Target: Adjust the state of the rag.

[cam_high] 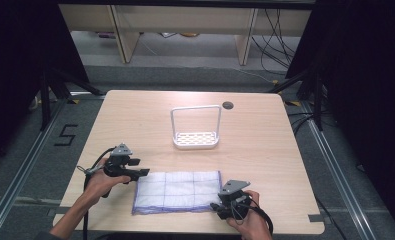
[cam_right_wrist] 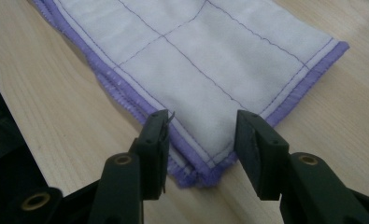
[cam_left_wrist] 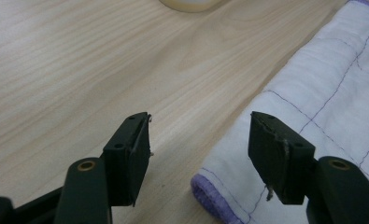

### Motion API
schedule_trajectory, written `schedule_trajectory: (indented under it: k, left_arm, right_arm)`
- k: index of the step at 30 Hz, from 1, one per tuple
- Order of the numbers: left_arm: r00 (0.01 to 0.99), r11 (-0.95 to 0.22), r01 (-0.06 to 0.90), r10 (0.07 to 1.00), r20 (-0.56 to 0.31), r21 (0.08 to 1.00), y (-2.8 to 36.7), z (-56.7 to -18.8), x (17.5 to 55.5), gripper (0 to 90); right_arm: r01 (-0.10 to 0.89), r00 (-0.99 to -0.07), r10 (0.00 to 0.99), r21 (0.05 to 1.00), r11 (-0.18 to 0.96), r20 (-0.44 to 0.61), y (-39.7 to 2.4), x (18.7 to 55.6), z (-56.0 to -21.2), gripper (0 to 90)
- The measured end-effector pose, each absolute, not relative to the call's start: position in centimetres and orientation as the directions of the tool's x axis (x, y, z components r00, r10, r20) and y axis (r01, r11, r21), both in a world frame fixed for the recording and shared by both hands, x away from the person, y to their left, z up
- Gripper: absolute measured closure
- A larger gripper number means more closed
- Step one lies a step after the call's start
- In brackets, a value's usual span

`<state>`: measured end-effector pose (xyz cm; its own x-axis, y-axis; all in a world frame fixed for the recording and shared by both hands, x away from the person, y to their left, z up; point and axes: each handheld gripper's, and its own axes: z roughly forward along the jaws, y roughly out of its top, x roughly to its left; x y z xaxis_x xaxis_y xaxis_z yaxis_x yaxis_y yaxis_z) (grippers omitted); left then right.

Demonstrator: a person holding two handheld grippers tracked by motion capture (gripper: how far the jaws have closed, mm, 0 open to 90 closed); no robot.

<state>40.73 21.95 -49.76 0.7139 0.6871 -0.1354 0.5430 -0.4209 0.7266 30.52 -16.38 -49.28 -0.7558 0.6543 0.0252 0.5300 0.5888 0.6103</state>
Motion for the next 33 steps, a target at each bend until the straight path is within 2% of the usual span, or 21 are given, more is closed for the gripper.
schedule_trajectory:
  k: [6, 18, 22, 23, 24, 27, 33]
  left_arm:
    - [0.718, -0.441, 0.547, 0.684, -0.128, 0.712, 21.7, -50.4, 40.6, 38.0]
    - [0.749, -0.483, 0.539, 0.649, -0.130, 0.690, 21.7, -50.8, 39.8, 45.4]
    - [0.755, -0.488, 0.536, 0.641, -0.134, 0.689, 22.0, -50.9, 39.4, 50.6]
    - [0.738, -0.451, 0.554, 0.655, -0.162, 0.700, 21.8, -51.1, 39.2, 52.4]
    - [0.755, -0.485, 0.539, 0.640, -0.141, 0.689, 22.0, -51.0, 39.3, 53.5]
    - [0.764, -0.501, 0.531, 0.633, -0.129, 0.684, 22.0, -51.0, 39.2, 57.6]
    - [0.763, -0.505, 0.527, 0.636, -0.119, 0.683, 22.0, -50.9, 39.0, 74.1]
  right_arm:
    - [0.531, -0.757, 0.653, 0.604, 0.595, 0.022, -16.3, 30.5, -49.5, 56.5]
    - [0.534, -0.756, 0.654, 0.593, 0.603, 0.015, -16.0, 30.0, -49.9, 53.7]
    - [0.537, -0.757, 0.653, 0.582, 0.611, 0.014, -16.0, 29.9, -49.8, 54.4]
    - [0.541, -0.754, 0.657, 0.583, 0.606, 0.016, -16.0, 29.9, -49.8, 54.8]
    - [0.531, -0.755, 0.656, 0.595, 0.603, 0.008, -16.0, 29.9, -50.0, 55.2]
    - [0.526, -0.760, 0.650, 0.590, 0.612, 0.003, -16.1, 29.9, -49.9, 60.7]
    - [0.524, -0.762, 0.648, 0.598, 0.606, 0.010, -16.3, 30.0, -49.9, 78.2]
